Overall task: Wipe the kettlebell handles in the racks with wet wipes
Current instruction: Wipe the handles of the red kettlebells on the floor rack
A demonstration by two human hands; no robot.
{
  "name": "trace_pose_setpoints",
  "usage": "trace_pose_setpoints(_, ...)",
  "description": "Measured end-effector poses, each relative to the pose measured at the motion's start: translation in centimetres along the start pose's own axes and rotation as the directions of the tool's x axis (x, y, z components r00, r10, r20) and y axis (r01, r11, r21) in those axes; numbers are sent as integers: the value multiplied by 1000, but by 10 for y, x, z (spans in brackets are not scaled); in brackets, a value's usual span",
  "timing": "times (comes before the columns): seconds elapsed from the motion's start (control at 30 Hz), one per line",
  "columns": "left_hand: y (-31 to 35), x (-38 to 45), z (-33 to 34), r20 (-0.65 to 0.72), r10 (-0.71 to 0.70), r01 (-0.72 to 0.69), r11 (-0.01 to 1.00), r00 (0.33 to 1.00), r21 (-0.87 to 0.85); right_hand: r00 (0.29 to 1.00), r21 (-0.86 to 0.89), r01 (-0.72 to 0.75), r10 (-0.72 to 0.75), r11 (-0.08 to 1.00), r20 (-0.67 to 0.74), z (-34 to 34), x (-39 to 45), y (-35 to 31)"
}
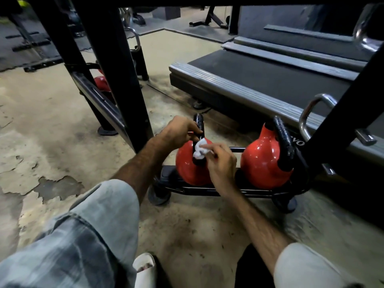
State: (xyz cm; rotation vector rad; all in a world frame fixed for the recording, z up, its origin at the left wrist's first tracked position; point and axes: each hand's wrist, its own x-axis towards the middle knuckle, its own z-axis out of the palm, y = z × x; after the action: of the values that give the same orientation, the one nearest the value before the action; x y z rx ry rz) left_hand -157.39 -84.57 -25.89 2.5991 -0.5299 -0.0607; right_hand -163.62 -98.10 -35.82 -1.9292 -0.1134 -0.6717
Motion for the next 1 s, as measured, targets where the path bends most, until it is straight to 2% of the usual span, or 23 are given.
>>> trace_pose_setpoints(0.17, 0, 2, 0, -4, 7, -7, 1000, 1000, -19, 1000, 4, -2, 2, 1000, -14, 0, -11, 3)
trace_pose_setpoints(0.23, 1, 3, -1, 1, 25, -25, 998, 1000, 55, 1000, 33, 1, -2, 999, 8, -1, -31, 11)
trace_pose_setpoints(0.33, 1, 4, -3, 50, 46, -51, 992, 998, 113, 994, 105, -93, 99, 990, -55, 8, -34, 13)
trace_pose_setpoints(0.47, -2, 5, -3, 75, 22, -29, 995, 997, 93, 973, 171, -184, 204, 968, -107, 14, -37, 11)
trace_pose_setpoints(0.57, -2, 5, -3, 75, 32, -39, 995, 997, 92, 892, 245, -385, 427, 890, -147, 15, -27, 10)
trace_pose_setpoints(0.63, -1, 5, -2, 76, 34, -42, 994, 996, 100, 827, 215, -536, 559, 816, -62, 16, -8, 12)
trace_pose_setpoints(0.67, -1, 6, -3, 75, 35, -43, 993, 997, 109, 800, 169, -595, 600, 786, 28, 15, 4, 15)
trace_pose_setpoints(0.77, 1, 6, -3, 73, 29, -38, 991, 997, 124, 688, 27, -682, 629, 730, 363, 14, 41, 25)
trace_pose_setpoints(0.83, 3, 6, -3, 73, 21, -31, 991, 997, 132, 584, -64, -700, 622, 711, 521, 16, 58, 27)
trace_pose_setpoints(0.93, 4, 7, -1, 67, 15, -25, 989, 998, 144, 479, -56, -750, 600, 659, 641, 14, 70, 29)
trace_pose_setpoints(1.0, 4, 8, 0, 69, 15, -25, 990, 997, 139, 454, 8, -796, 587, 606, 671, 5, 69, 30)
